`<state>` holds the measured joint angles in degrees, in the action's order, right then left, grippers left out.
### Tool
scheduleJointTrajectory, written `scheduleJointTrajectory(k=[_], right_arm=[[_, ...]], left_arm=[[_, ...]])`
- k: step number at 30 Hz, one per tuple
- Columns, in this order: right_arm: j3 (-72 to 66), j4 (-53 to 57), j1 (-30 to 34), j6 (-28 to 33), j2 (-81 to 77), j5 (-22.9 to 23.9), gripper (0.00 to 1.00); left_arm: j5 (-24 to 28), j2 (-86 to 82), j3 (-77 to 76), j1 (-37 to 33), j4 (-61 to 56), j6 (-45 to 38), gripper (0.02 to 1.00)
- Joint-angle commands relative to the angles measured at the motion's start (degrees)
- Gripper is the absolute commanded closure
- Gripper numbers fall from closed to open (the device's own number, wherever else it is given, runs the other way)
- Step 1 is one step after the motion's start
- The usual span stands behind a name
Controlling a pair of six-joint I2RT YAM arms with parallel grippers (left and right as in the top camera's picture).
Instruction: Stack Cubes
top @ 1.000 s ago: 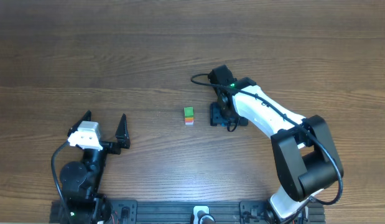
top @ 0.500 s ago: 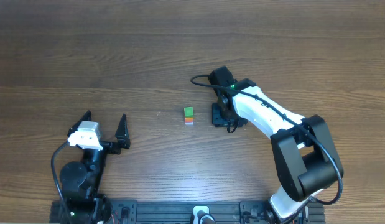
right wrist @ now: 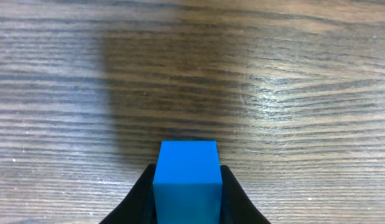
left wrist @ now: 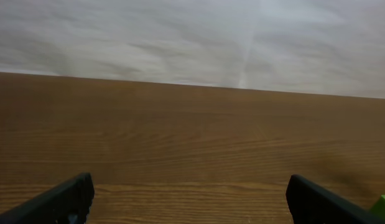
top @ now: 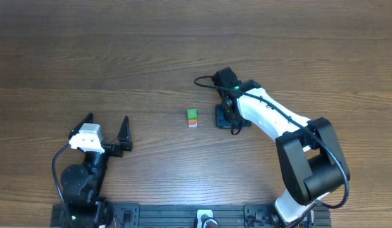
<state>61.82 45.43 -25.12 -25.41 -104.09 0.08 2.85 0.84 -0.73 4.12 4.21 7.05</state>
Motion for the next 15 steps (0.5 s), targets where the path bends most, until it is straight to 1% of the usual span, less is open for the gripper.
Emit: scheduleJointTrajectory(k=[1, 3, 8, 12, 15], right_arm=[[0.83, 1.31, -0.09, -0.20, 1.57, -0.24, 0.954], [1.95, 2.82, -0.09, -0.22, 3.32, -0.02, 0.989], [7.78, 10.23, -0.85, -0.22, 8.28, 1.66, 0.989], [16.61, 18.97, -3.63, -0.22, 10.19, 4.79, 0.991], [23.98, 24.02, -6.45, -0.28, 10.19, 6.01, 0.989]], left_arm=[[0.57, -0.46, 0.39, 0.26, -0.09, -0.83, 0.020], [0.57, -0.46, 0.39, 0.26, -0.09, -0.83, 0.018], [0.57, -0.46, 0.39, 0.26, -0.09, -0.83, 0.018], [0.57, -0.46, 0.39, 0.26, -0.09, -0.83, 0.018], [0.55, -0.46, 0.39, 0.26, -0.09, -0.83, 0.018]])
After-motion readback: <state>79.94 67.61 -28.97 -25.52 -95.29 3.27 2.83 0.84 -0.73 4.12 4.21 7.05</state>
